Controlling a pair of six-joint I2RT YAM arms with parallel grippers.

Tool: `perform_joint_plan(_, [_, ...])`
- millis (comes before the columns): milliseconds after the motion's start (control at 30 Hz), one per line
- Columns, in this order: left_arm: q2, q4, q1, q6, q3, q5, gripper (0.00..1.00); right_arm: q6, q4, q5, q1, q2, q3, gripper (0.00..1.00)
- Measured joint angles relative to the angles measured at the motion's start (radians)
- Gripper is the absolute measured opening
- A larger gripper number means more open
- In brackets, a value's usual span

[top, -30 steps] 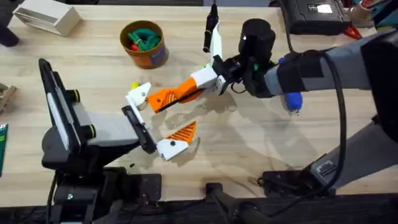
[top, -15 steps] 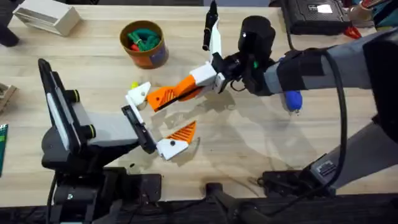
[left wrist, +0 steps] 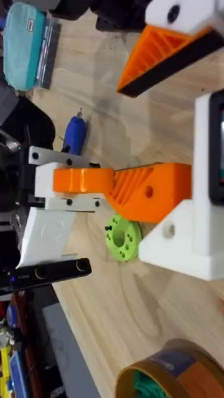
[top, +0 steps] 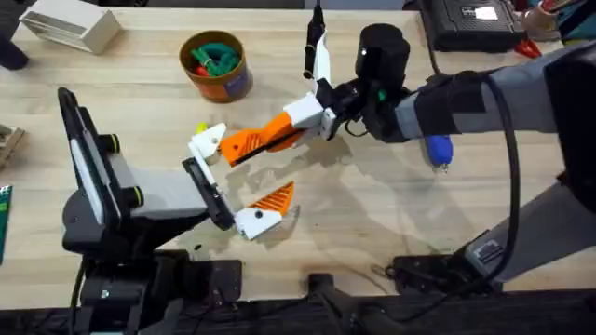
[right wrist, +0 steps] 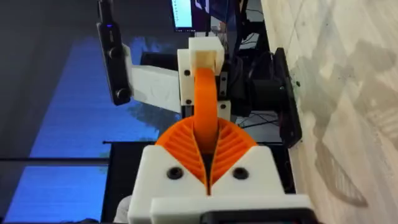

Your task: Pick up the gripper from the table and insert it into the empty holder that is missing its gripper. Then pick up a screw, insert it into the mounting hole, and use the screwdriver to tighten it. Finally, clean up the table by picking up the vegetable and placing it into the bucket.

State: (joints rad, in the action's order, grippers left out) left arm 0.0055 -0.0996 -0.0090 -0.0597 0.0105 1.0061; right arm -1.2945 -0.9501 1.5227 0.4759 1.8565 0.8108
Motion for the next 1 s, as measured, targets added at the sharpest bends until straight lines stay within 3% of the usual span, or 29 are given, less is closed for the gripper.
perform_joint_plan(533, [0.0, 0.001, 0.0, 0.0, 0.0, 0.0, 0.986, 0.001, 0.004, -0.041, 0.034, 0.003, 0.019, 0.016])
perform_joint_plan(1000, [0.0, 0.0, 0.0, 0.007, 0.0, -0.002, 0.985, 0.004, 0.012, -0.031, 0.054, 0.09, 0.124, 0.016])
